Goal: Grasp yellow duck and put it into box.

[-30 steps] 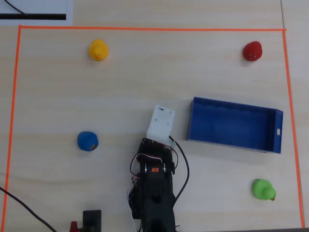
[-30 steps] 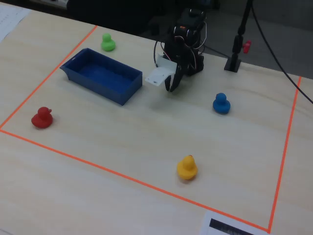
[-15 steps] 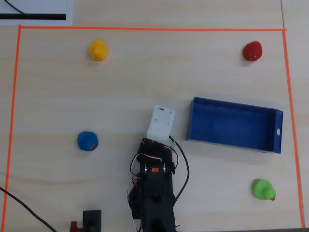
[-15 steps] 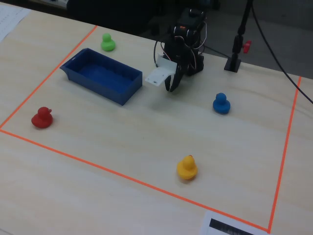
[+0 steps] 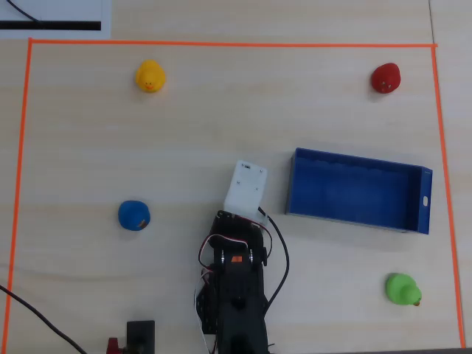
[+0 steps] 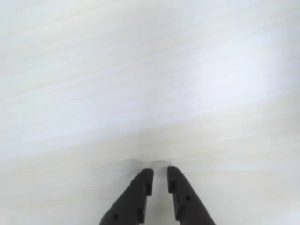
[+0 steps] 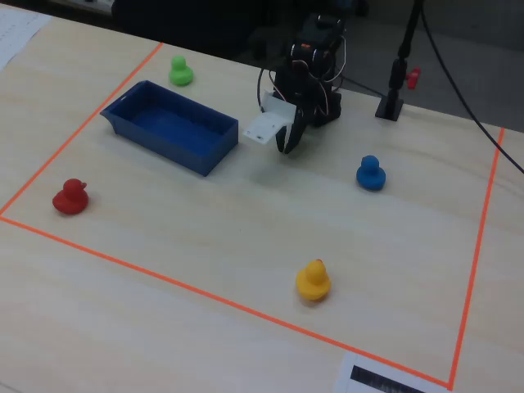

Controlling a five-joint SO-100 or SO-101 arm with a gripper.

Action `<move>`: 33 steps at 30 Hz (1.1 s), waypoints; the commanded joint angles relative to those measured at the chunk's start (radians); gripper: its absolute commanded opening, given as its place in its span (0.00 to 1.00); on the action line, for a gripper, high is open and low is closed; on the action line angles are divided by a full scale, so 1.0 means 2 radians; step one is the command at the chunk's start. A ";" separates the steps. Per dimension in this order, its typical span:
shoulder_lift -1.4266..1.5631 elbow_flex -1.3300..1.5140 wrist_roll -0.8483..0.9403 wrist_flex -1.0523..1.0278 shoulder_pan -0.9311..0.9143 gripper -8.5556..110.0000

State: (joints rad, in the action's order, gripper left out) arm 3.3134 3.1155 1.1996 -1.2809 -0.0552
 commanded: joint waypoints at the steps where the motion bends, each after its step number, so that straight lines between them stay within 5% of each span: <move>1: -0.002 -0.002 0.000 -0.011 0.001 0.07; 19: -0.007 -0.002 0.005 0.005 0.002 0.07; 24: -0.170 -0.092 0.000 0.114 0.010 0.07; 33: -0.423 -0.358 0.003 0.117 0.081 0.11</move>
State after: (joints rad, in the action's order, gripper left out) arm 2.6400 2.5571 1.1965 -1.0308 0.0660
